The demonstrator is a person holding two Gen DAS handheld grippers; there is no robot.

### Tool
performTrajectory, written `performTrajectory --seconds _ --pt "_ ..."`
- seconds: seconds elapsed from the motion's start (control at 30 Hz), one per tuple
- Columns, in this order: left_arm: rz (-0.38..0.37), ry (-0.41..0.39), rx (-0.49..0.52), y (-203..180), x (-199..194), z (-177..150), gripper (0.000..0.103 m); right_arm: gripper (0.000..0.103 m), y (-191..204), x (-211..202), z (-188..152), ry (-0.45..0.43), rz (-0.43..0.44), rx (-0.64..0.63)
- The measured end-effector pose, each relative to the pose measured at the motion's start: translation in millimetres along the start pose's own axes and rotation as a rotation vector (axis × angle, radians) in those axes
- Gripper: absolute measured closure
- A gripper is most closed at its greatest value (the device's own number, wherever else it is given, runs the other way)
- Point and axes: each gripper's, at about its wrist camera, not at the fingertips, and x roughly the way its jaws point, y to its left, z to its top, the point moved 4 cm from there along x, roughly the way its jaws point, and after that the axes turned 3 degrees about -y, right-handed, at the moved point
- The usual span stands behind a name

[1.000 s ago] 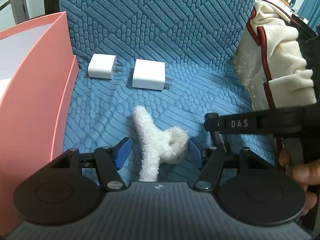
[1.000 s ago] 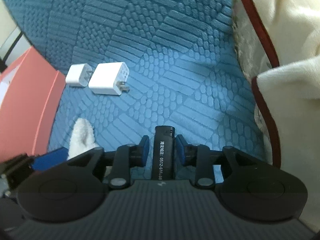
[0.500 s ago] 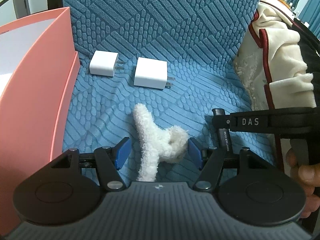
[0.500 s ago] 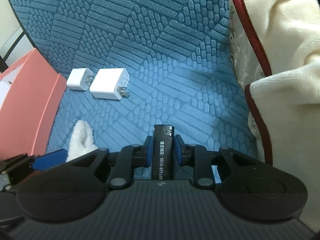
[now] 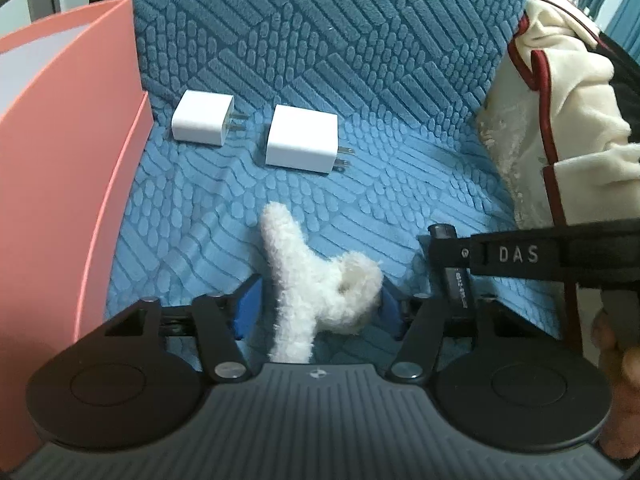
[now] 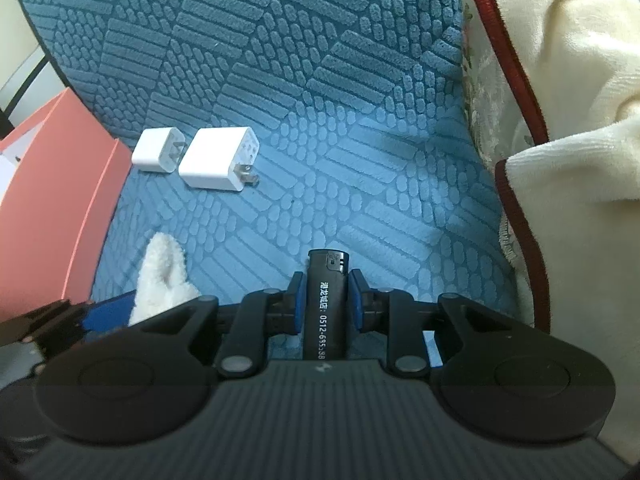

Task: Organize rigid objects
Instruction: 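Lift the plush toy with the left gripper while the right lifts the USB stick, then carry the plush toy and USB stick over the pink box and open both grippers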

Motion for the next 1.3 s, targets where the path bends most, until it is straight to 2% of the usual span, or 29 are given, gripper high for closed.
performTrajectory --seconds 0.1,0.5,0.77,0.87,1.03,1.3 --pt "0.0 -0.01 -0.031 2 -3 1 0.049 0.077 4 -3 -2 0.0 0.021 0.001" --pt "0.019 -0.061 -0.075 24 -55 -4 0.05 0.077 27 -36 -25 -0.047 0.041 -0.024" --pt "-0.01 -0.083 -0.062 23 -93 -3 0.05 0.077 39 -75 -37 -0.077 0.05 -0.035" --pt "-0.015 -0.116 -0.075 26 -112 3 0.05 0.078 45 -88 -40 -0.089 0.06 -0.046" --pt "-0.035 -0.137 -0.09 31 -137 14 0.05 0.078 59 -110 -34 -0.12 0.07 -0.066" --pt "-0.01 -0.193 -0.067 48 -184 41 0.05 0.078 96 -154 -7 -0.209 0.084 -0.144"
